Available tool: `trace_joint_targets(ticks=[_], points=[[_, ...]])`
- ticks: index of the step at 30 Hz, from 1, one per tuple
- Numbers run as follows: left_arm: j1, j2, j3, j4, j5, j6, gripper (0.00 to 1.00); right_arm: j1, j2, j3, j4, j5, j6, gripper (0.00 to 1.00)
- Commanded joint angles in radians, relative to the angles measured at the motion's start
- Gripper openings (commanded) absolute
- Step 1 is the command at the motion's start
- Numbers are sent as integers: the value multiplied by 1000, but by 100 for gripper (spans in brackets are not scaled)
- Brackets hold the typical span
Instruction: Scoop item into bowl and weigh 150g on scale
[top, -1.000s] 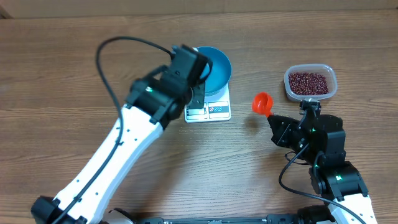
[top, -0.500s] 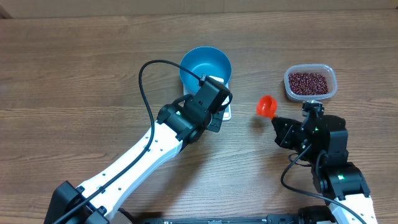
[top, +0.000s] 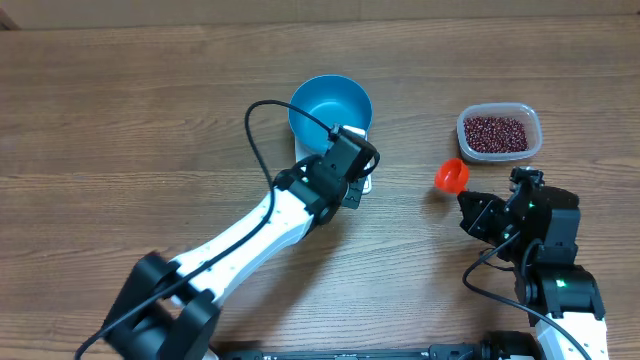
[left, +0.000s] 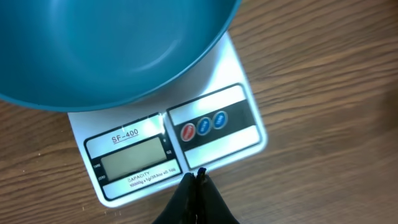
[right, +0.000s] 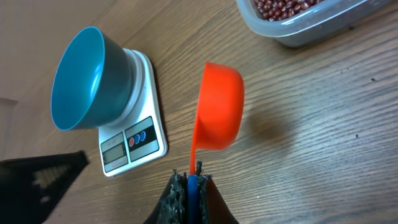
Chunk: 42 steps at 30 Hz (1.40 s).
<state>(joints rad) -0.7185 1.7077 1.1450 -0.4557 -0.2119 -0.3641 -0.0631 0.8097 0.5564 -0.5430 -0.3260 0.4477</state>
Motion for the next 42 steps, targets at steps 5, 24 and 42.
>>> trace_joint_targets(ticks=[5,24,42], points=[[5,79,-11,58,-92,25,4,-6,-10,22,-9,-16,-12,4],[6,184,-11,197,-85,29,4,-6,-9,22,-13,-16,-12,4],[13,215,-11,200,-88,51,4,-6,-9,22,-24,-16,-12,4]])
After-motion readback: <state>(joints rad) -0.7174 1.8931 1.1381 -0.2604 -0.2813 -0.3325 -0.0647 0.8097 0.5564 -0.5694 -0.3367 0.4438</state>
